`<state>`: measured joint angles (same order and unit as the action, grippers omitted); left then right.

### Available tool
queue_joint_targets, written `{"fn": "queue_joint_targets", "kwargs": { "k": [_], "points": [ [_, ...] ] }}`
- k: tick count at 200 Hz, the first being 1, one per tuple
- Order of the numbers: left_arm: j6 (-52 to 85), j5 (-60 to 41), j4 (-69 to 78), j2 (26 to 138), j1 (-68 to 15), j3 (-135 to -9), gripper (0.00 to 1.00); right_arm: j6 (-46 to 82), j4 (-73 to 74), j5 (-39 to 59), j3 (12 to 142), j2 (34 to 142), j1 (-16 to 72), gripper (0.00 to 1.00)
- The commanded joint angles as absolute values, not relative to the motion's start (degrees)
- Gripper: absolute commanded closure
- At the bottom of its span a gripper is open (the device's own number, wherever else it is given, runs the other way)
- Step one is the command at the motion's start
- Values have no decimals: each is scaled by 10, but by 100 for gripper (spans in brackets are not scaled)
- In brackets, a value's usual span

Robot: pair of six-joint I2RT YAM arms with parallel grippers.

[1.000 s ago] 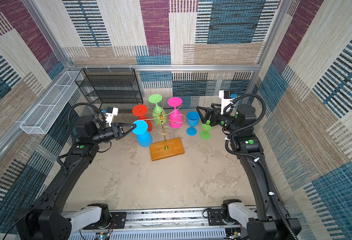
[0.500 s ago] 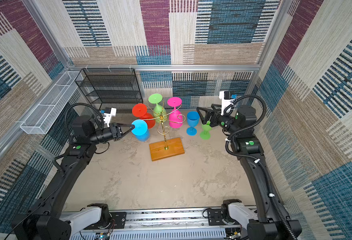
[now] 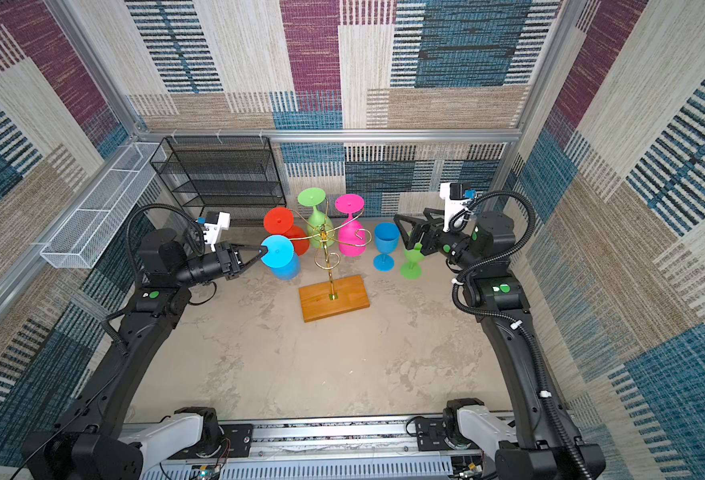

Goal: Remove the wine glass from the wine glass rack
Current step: 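Close the left gripper on the blue glass's foot, then slide the blue glass off the rack arm with the left gripper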

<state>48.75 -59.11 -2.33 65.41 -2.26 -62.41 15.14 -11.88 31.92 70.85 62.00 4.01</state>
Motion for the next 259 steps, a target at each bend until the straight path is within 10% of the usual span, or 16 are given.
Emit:
{"fn": "queue_joint_targets", "kwargs": {
  "k": [1,259],
  "points": [
    [506,-603,-5,649,-18,-641,100,159,-107,325,706,617,40,1],
    [500,-546,-12,697,-40,-681,100,166,-100,332,691,607,40,1]
  ]
}}
